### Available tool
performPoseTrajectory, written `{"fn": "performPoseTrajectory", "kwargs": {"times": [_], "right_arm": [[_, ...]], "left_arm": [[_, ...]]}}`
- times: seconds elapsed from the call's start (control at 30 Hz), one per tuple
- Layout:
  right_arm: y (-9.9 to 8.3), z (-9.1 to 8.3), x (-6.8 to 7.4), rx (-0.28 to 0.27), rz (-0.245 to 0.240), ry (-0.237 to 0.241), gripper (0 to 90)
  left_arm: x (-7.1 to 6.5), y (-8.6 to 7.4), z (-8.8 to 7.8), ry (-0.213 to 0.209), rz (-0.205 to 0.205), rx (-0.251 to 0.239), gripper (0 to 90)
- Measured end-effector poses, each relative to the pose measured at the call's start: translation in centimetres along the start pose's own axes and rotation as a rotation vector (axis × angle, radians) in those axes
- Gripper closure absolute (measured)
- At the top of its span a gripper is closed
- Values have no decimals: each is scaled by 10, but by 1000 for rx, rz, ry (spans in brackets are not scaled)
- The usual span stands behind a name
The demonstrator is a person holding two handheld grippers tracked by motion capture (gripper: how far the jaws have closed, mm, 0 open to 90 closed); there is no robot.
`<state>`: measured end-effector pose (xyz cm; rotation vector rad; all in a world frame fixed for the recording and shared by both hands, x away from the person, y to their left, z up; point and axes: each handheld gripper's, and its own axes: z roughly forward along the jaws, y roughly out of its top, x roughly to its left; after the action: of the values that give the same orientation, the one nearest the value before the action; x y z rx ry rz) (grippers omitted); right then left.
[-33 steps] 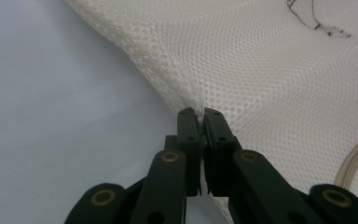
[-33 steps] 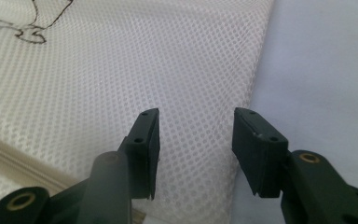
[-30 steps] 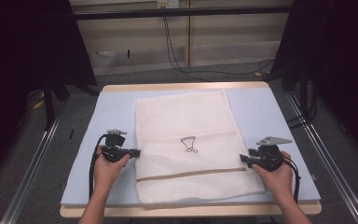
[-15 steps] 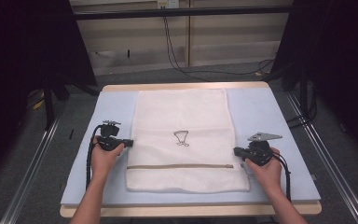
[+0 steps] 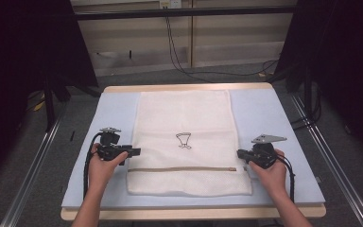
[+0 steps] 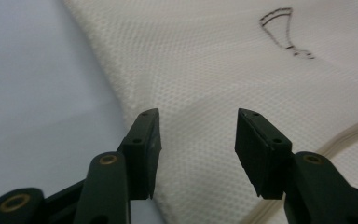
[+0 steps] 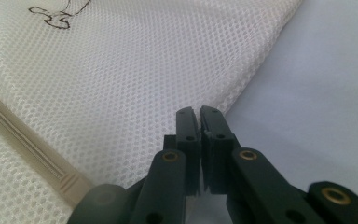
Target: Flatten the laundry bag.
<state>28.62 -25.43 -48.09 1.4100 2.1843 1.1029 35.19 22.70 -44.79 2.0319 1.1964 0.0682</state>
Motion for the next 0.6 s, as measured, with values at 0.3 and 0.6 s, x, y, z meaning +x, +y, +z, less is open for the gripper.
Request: {"fn": "performPoseTrajectory", "kwargs": {"times": [0.3,0.6], "right_arm": [[-4,-21,-1,-43,-19,-24,778],[-13,-33,9,-45,-110,43,885]], "left_arm": [[-43,7,15,-96,76,1,409],[-73,16,30,-143,140,-14,380]]}}
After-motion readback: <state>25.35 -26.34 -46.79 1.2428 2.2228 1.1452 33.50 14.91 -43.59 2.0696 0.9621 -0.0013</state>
